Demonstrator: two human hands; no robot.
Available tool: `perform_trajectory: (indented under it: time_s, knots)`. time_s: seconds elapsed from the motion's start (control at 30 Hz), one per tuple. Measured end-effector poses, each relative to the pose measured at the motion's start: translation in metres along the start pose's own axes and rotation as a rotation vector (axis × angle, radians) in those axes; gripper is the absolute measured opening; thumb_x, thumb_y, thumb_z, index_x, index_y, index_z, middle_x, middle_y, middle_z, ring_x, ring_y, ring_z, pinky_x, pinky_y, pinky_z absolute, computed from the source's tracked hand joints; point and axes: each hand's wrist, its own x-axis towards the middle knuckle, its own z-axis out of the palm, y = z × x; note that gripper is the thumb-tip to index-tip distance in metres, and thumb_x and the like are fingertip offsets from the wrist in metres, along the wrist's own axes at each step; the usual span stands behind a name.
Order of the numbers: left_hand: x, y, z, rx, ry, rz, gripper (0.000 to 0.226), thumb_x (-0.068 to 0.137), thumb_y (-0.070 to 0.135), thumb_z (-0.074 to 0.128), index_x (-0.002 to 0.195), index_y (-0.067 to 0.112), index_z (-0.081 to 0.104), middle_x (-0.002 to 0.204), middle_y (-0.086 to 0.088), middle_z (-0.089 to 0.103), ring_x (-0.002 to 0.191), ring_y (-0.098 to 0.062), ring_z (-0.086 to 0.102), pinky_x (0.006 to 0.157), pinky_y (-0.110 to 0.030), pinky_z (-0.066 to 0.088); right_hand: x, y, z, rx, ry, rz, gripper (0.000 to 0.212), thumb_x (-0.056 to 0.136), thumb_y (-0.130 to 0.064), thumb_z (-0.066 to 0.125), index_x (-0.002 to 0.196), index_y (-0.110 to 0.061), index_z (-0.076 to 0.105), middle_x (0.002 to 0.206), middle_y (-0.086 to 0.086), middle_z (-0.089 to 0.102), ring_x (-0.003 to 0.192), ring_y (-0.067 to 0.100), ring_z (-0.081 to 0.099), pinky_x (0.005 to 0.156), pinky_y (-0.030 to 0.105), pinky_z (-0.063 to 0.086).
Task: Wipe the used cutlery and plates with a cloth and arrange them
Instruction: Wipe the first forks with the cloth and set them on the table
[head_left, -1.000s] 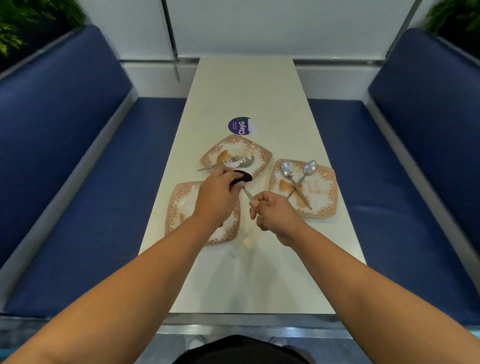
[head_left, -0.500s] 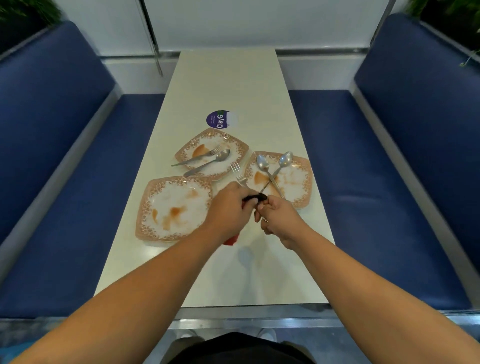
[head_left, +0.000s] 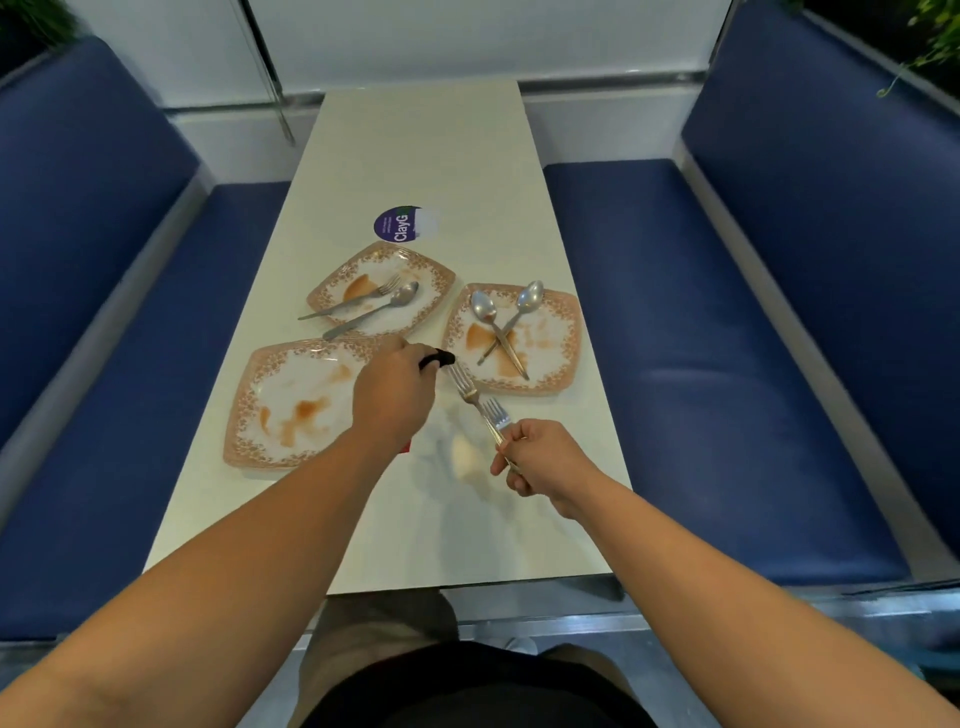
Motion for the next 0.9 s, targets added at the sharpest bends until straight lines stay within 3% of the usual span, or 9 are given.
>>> perform_trajectory:
  time_s: [0.27, 0.37, 0.43, 0.5, 0.57, 0.63, 0.7, 0.8, 0.9]
  knots:
    - [-0.016, -0.017, -0.009, -0.056, 0.050, -0.021, 0.026, 0.099, 0.026, 0.057, 0.121, 0.019, 0.070, 0.098, 0.004, 0.051, 0.080, -0.014, 0.048, 0.069, -0.027, 0.037, 0.013, 0.021, 0.007, -0.181, 0.009, 0.061, 0.014, 0.096, -0.001, 0.043, 0.100, -0.001, 0.057, 0.073, 0.011, 0.071, 0.041, 0.019, 0.044, 0.046, 0.026, 0.035]
    - [-0.019, -0.024, -0.007, -0.071, 0.037, -0.059, 0.027, 0.099, 0.027, 0.057, 0.121, 0.019, 0.069, 0.097, 0.005, 0.051, 0.083, -0.015, 0.049, 0.072, -0.028, 0.040, 0.017, 0.028, 0.009, -0.301, 0.014, 0.050, 0.016, 0.094, -0.003, 0.043, 0.097, -0.004, 0.059, 0.076, 0.009, 0.074, 0.042, 0.019, 0.054, 0.044, 0.025, 0.041]
    - [-0.022, -0.026, -0.006, -0.088, 0.030, -0.066, 0.027, 0.099, 0.028, 0.058, 0.121, 0.019, 0.069, 0.098, 0.003, 0.053, 0.084, -0.016, 0.051, 0.073, -0.030, 0.042, 0.021, 0.032, 0.011, -0.382, 0.026, 0.042, 0.019, 0.091, -0.004, 0.044, 0.096, -0.003, 0.062, 0.080, 0.011, 0.074, 0.048, 0.022, 0.065, 0.050, 0.030, 0.053]
    - [-0.023, -0.029, -0.005, -0.108, 0.023, -0.065, 0.027, 0.098, 0.028, 0.058, 0.120, 0.019, 0.070, 0.097, 0.002, 0.054, 0.086, -0.018, 0.053, 0.075, -0.031, 0.044, 0.028, 0.035, 0.014, -0.506, 0.054, 0.031, 0.019, 0.087, -0.008, 0.049, 0.094, -0.003, 0.066, 0.082, 0.013, 0.075, 0.061, 0.027, 0.073, 0.068, 0.038, 0.062]
    - [-0.023, -0.031, -0.004, -0.114, 0.017, -0.068, 0.026, 0.098, 0.028, 0.058, 0.120, 0.019, 0.070, 0.096, 0.001, 0.055, 0.086, -0.018, 0.054, 0.075, -0.031, 0.045, 0.032, 0.035, 0.018, -0.660, 0.083, 0.028, 0.020, 0.082, -0.013, 0.052, 0.093, -0.005, 0.066, 0.079, 0.010, 0.074, 0.070, 0.028, 0.073, 0.073, 0.038, 0.060]
    - [-0.022, -0.033, -0.003, -0.124, 0.015, -0.079, 0.027, 0.098, 0.028, 0.058, 0.120, 0.019, 0.070, 0.097, 0.000, 0.056, 0.087, -0.019, 0.054, 0.075, -0.031, 0.044, 0.035, 0.034, 0.022, -0.796, 0.112, 0.016, 0.020, 0.080, -0.021, 0.052, 0.090, -0.009, 0.063, 0.078, 0.007, 0.070, 0.072, 0.026, 0.068, 0.060, 0.029, 0.051]
    - [-0.021, -0.034, -0.002, -0.133, 0.011, -0.085, 0.027, 0.098, 0.028, 0.058, 0.120, 0.019, 0.070, 0.097, 0.000, 0.056, 0.086, -0.018, 0.054, 0.075, -0.030, 0.042, 0.037, 0.035, 0.026, -0.915, 0.142, 0.004, 0.020, 0.082, -0.026, 0.054, 0.092, -0.011, 0.062, 0.083, 0.005, 0.065, 0.075, 0.027, 0.061, 0.057, 0.026, 0.042]
    - [-0.019, -0.035, -0.001, -0.134, -0.004, -0.083, 0.026, 0.099, 0.029, 0.058, 0.120, 0.019, 0.070, 0.097, 0.000, 0.055, 0.086, -0.017, 0.052, 0.073, -0.027, 0.039, 0.045, 0.032, 0.029, -1.003, 0.146, 0.057, 0.028, 0.081, -0.021, 0.059, 0.106, -0.011, 0.067, 0.097, 0.006, 0.068, 0.087, 0.027, 0.064, 0.068, 0.030, 0.049]
    - [-0.016, -0.037, 0.000, -0.132, -0.015, -0.067, 0.027, 0.099, 0.029, 0.058, 0.121, 0.019, 0.070, 0.098, 0.000, 0.056, 0.086, -0.016, 0.052, 0.073, -0.027, 0.038, 0.055, 0.027, 0.032, -1.047, 0.066, 0.216, 0.050, 0.069, -0.012, 0.072, 0.118, -0.010, 0.064, 0.111, 0.009, 0.067, 0.102, 0.030, 0.065, 0.081, 0.034, 0.054]
